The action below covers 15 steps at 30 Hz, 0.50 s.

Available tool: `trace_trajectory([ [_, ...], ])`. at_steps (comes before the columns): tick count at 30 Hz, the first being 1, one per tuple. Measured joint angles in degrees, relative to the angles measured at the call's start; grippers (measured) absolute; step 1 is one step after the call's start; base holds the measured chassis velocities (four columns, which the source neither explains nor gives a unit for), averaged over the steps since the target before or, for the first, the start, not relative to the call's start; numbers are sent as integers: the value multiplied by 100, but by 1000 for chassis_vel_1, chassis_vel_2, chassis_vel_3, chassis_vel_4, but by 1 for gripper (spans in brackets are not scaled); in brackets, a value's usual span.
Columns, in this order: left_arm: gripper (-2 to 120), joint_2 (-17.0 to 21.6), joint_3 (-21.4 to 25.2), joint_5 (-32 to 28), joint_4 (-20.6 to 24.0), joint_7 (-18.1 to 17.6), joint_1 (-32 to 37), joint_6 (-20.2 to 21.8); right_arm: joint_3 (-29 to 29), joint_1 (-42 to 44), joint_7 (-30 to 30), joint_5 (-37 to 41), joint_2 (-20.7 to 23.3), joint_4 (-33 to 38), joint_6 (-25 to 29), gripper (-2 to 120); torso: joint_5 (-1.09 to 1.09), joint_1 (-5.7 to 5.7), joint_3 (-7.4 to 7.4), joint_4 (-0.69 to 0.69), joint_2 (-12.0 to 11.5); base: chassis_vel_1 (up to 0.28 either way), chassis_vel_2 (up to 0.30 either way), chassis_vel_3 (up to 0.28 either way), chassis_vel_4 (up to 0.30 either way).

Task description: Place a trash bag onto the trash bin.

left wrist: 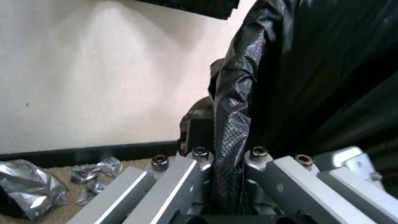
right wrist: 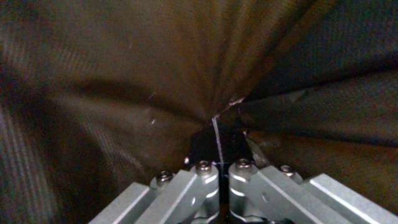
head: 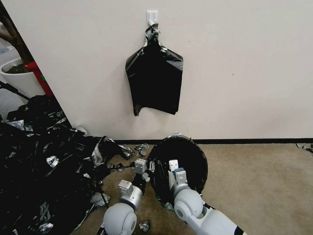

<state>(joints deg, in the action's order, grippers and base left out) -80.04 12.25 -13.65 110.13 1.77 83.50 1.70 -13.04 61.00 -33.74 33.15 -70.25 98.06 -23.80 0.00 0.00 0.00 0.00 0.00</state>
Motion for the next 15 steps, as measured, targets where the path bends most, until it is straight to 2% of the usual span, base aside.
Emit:
trace_trajectory([
  [7,2,-2,35,1,0,6,-3,-2,155,9,12,-805,126,-20,-35,0,0,0,0,-1,0,0,0,0,0],
  [12,2,-29,49,0,-97,-67,-59,19,266,273,355,-1082,254,495,443,0,0,0,0,0,0,0,0,0,0],
  [15,2,-32,66,-38,-144,-249,-127,198,289,554,641,-1100,379,872,636,7,0,0,0,0,0,0,0,0,0],
])
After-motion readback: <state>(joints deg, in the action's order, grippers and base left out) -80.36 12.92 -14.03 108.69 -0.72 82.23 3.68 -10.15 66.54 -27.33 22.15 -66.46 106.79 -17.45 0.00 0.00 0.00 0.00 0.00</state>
